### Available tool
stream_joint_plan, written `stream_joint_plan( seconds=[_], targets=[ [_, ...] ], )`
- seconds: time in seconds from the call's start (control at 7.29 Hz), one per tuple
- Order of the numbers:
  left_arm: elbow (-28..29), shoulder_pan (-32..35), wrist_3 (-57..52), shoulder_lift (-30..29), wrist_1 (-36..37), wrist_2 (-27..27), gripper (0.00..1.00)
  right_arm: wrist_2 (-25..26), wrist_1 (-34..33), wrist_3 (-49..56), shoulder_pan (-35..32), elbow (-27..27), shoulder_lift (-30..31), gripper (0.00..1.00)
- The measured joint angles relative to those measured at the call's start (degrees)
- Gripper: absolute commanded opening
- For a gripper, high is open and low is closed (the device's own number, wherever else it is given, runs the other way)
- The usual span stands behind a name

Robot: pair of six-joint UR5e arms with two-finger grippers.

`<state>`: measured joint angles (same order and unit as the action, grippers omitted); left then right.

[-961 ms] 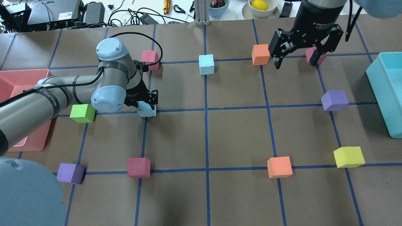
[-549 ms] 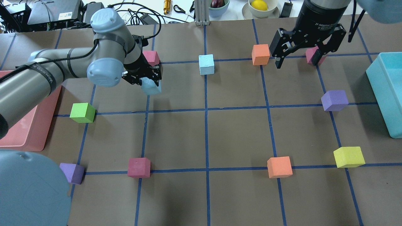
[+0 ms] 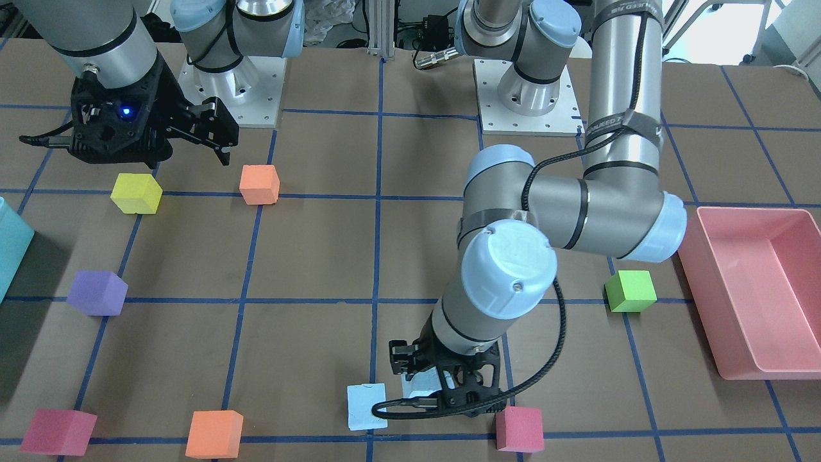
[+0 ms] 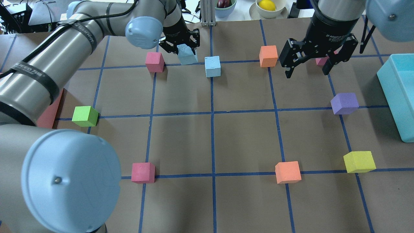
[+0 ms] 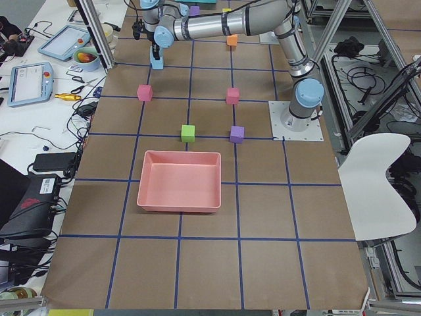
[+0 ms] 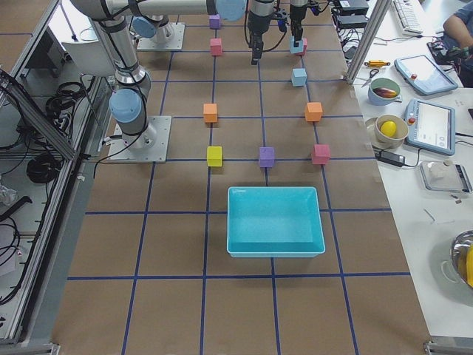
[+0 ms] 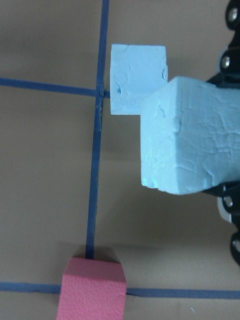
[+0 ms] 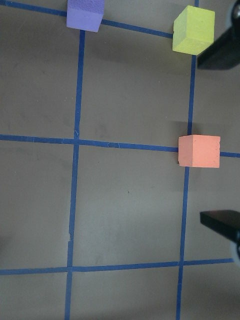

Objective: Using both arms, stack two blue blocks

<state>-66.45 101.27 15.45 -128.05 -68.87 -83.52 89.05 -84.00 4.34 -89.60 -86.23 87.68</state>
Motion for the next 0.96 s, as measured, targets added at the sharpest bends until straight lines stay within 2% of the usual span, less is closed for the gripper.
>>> stream_joint_plan(
  seconds=[0.41, 0.96],
  targets=[
    [7.33, 4.25, 3.86, -6.35, -0.04, -3.95, 0.0, 0.55, 0.13, 1.18, 0.03, -0.64, 0.2, 1.0],
    [9.31, 5.7, 6.37, -8.64, -0.06, -4.74, 0.0, 0.6, 0.26, 1.12, 0.03, -0.82, 0.21, 1.0]
  ],
)
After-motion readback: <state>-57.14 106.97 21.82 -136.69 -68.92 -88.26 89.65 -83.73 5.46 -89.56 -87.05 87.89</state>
